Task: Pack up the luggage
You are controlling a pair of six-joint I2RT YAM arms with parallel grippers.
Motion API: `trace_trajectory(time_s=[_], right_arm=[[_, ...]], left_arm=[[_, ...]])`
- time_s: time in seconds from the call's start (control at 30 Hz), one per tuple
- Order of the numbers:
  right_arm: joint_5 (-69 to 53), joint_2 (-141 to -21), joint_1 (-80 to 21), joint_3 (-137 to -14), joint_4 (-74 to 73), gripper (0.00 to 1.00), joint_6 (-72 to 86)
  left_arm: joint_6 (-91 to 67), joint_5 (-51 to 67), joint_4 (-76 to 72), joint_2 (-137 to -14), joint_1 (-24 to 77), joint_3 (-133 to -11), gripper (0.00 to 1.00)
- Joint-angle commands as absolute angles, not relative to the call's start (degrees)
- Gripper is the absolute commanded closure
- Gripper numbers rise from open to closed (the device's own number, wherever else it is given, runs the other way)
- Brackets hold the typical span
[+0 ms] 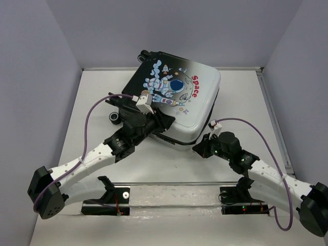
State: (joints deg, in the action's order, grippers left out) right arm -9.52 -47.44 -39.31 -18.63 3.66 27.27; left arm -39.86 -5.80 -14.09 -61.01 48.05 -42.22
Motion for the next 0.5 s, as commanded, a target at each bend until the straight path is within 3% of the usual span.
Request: trace_trajectory(time_s=[0.0,0.2,0.33,0.47], right_arm=[[-6.9,-46.5,-43.2,-21.4,0.4,0.93,29.1],[-1.9,-49.4,-57.2,-23.6,2.3,0.93,35.3],[15.7,-58.5,-70.0,-33.9,3.2,0.93,36.1],[21.2,-64.1,-73.7,-39.3,3.9,0.93,35.0]], left_arm=[[-38.7,-7.0,-11.9,-68.7,50.4,-42.4,0.64],[-38.6,-6.4,-16.1,-76.5,51.1,-45.6,0.64],[-39.0,-5.9,-17.3,-79.7,51.1,-47.1,0.64],[-38.2,-5.7,-15.1,-80.9,50.5,-48.8,0.65]])
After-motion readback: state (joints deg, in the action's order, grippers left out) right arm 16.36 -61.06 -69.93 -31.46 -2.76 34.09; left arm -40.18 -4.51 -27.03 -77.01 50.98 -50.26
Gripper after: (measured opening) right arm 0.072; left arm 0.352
